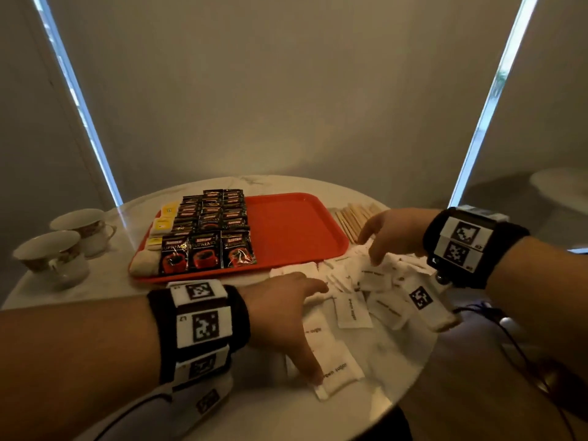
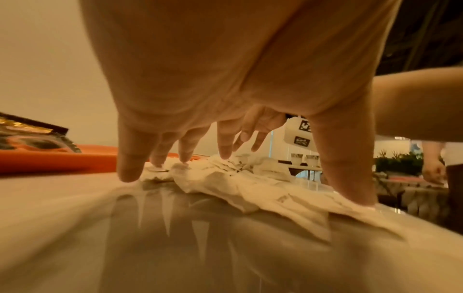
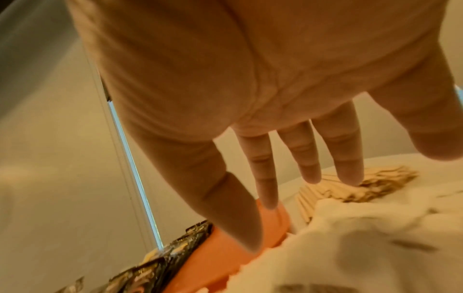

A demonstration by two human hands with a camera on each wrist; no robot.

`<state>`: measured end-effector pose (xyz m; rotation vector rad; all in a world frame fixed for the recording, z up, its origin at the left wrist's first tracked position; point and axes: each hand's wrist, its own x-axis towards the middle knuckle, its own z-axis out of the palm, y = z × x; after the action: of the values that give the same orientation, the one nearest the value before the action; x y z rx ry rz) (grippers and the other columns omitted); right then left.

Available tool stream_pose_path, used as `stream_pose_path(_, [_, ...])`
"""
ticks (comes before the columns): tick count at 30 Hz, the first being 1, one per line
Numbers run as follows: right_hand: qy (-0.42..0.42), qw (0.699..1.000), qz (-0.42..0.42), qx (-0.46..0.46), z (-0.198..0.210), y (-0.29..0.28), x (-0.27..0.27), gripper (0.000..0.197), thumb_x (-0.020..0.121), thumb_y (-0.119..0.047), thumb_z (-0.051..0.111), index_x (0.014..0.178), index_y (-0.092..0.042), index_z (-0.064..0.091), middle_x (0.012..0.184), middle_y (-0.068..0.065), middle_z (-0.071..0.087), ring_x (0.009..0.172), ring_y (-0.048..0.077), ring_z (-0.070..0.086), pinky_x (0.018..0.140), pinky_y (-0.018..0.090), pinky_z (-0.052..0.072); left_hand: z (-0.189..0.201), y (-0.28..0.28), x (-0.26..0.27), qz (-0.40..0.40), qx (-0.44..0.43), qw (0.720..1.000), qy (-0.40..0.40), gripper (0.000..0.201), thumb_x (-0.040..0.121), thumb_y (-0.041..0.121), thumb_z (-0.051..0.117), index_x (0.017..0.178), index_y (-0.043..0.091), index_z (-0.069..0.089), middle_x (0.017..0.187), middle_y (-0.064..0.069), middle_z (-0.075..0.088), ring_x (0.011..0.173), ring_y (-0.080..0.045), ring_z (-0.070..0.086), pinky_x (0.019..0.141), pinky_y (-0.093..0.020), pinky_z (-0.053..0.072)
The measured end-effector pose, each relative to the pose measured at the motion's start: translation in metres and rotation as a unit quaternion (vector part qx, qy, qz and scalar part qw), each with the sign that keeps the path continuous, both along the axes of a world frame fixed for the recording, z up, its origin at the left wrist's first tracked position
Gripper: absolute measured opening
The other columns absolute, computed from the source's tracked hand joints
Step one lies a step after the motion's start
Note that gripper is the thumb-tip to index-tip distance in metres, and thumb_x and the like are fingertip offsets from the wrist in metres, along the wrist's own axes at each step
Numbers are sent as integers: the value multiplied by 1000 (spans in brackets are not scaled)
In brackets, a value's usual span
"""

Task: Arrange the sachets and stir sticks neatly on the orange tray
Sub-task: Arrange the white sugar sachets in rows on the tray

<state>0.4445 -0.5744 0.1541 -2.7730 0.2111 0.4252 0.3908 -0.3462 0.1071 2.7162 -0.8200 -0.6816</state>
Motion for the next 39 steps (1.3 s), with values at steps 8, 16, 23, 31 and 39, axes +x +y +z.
stream_pose_path(8, [89, 989, 65, -98, -27, -4, -25, 87, 77, -25, 86, 149, -48, 43, 144, 0, 52, 105, 18, 65, 85, 33, 62, -1, -22, 13, -17, 82, 993, -82, 99, 68, 61, 88, 153, 45, 39, 155, 8, 42, 137, -21, 44, 107, -43, 49])
stream_pose_path(16, [16, 958, 235, -161, -30, 69, -49, 64, 91, -31, 70, 150, -37, 47, 127, -6, 63, 107, 17, 61, 92, 32, 56, -2, 34, 3, 40, 71, 987, -140, 65, 75, 46, 88, 130, 39, 54, 130, 16, 54, 113, -8, 53, 93, -27, 51])
stream_pose_path(23, [-19, 918, 347, -192, -38, 137, -48, 54, 95, -48, 65, 141, -20, 58, 126, 1, 66, 107, 21, 64, 85, 32, 55, 6, 101, -7, 118, 91, 985, -82, 72, 64, 56, 91, 116, 52, 41, 120, 22, 51, 107, 0, 53, 87, -19, 54])
stream_pose_path(31, [-26, 996, 85, 23, 13, 60, -20, 44, 87, -51, 74, 119, -22, 68, 106, -4, 70, 92, 15, 67, 82, 35, 60, 13, 98, 4, 83, 35, 993, -79, 128, 54, 79, 84, 158, 46, 17, 155, 24, 25, 140, -3, 30, 118, -27, 34])
stream_pose_path(39, [-3, 993, -78, -87, -16, -2, 8, 51, 93, -43, 69, 134, -14, 61, 126, 8, 62, 114, 26, 58, 88, 35, 46, 1, 57, 17, 14, 80, 995, -53, 118, 65, 76, 81, 161, 43, 22, 161, 17, 29, 143, -9, 35, 118, -37, 40])
